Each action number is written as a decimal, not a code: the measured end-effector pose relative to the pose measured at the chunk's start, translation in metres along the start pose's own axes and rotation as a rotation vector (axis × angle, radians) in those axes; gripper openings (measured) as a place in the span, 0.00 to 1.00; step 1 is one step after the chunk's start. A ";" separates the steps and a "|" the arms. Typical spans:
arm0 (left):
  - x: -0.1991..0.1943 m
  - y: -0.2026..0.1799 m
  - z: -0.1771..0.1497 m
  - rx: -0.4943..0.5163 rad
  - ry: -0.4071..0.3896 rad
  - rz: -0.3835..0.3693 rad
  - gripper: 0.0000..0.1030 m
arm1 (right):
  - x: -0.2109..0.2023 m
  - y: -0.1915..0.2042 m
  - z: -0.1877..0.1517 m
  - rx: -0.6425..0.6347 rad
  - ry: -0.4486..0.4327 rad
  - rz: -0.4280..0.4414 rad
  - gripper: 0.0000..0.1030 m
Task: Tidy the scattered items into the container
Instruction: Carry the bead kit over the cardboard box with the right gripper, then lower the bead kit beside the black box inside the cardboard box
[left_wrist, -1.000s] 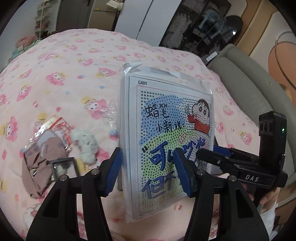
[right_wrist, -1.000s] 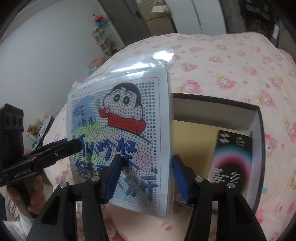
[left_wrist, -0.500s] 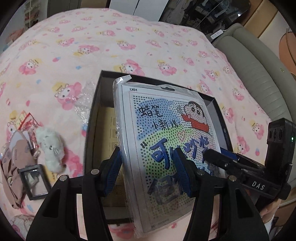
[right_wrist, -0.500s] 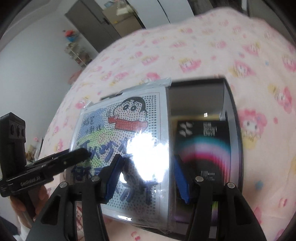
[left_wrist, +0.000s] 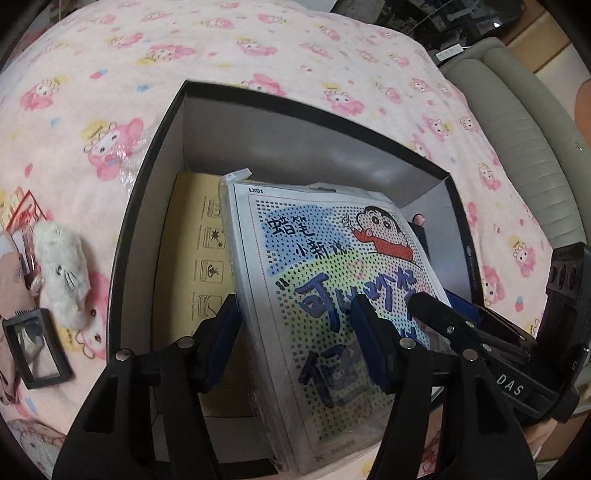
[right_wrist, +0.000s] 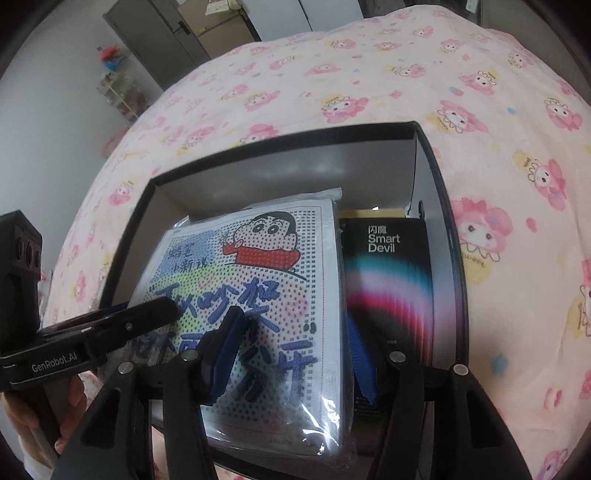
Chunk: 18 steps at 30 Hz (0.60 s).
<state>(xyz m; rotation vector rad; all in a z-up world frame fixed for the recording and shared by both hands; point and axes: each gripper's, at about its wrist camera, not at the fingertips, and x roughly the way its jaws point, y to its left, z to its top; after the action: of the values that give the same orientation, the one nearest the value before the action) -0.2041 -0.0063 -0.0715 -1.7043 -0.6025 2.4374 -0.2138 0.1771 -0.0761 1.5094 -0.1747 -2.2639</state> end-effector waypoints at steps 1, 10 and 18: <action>0.002 0.001 -0.001 0.001 0.003 0.008 0.60 | 0.002 0.001 -0.001 -0.005 0.008 -0.004 0.50; 0.013 -0.004 -0.001 0.059 0.049 0.078 0.60 | 0.017 0.005 -0.010 -0.032 0.067 -0.046 0.50; 0.016 -0.004 -0.017 0.115 0.098 0.138 0.62 | 0.023 0.006 -0.017 -0.045 0.115 -0.062 0.50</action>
<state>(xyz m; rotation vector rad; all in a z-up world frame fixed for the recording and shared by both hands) -0.1951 0.0063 -0.0890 -1.8621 -0.3371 2.4078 -0.2045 0.1644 -0.1010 1.6370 -0.0440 -2.2053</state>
